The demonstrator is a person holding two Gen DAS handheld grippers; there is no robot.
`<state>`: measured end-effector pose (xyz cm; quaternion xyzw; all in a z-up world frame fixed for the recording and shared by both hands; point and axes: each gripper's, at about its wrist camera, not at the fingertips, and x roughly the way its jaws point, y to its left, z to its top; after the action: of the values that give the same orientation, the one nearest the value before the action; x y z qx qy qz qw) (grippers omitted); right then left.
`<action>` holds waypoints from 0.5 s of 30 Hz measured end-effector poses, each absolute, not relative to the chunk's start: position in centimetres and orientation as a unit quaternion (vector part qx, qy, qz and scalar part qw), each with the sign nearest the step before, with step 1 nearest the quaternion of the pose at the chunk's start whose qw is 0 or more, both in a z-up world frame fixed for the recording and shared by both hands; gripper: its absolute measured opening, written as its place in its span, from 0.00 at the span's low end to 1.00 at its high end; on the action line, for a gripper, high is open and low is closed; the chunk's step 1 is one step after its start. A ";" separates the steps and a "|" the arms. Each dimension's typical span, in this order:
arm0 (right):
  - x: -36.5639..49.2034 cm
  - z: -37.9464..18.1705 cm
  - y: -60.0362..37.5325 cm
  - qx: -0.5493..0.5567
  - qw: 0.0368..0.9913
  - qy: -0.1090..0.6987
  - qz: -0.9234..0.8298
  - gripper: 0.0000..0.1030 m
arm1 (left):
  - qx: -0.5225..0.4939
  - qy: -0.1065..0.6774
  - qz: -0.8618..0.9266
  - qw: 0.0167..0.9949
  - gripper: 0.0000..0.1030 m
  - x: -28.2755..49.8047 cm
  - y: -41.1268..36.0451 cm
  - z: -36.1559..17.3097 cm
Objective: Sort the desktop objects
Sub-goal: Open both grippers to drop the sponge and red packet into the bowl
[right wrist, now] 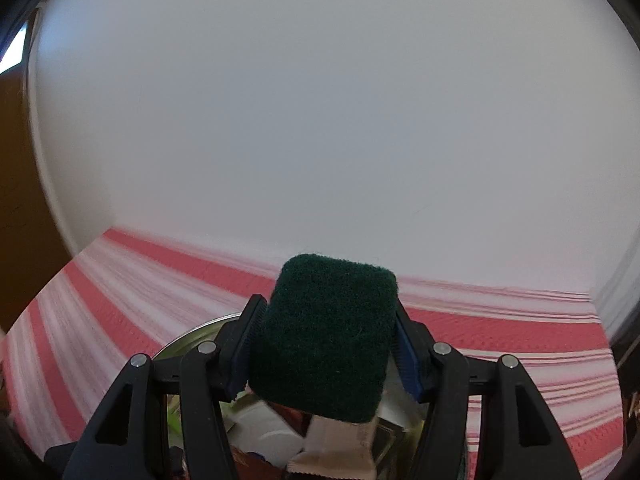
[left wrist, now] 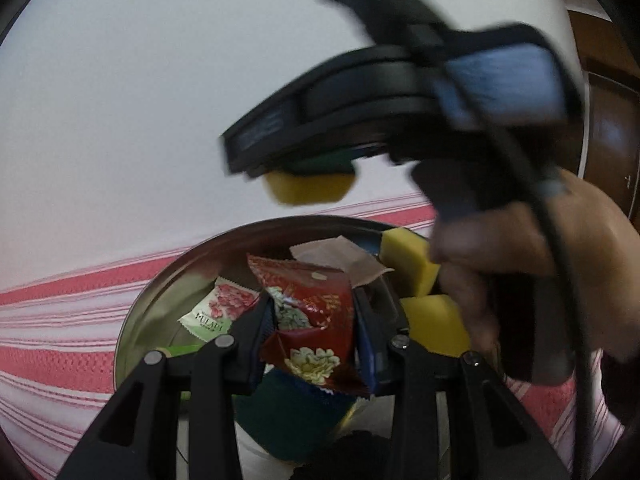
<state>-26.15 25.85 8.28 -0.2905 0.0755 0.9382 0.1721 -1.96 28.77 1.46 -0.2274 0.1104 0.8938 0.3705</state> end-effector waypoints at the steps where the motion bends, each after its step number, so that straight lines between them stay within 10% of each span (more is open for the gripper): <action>1: -26.7 8.0 25.4 -0.304 0.170 0.068 0.935 0.60 | -0.228 0.113 0.893 0.371 0.35 -1.9 28.9 1.4; 12: -28.5 4.4 28.1 -0.408 0.161 0.102 0.893 0.61 | -0.262 0.125 0.897 0.334 0.35 -2.9 29.4 1.0; 15: -27.2 4.9 28.8 -0.382 0.171 0.125 0.899 0.75 | -0.260 0.130 0.903 0.318 0.40 -3.0 29.6 1.0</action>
<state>-27.24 28.76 4.89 -0.3822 0.1247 0.8995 0.1713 -3.03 29.58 1.03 -0.2600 0.1302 0.9025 0.3176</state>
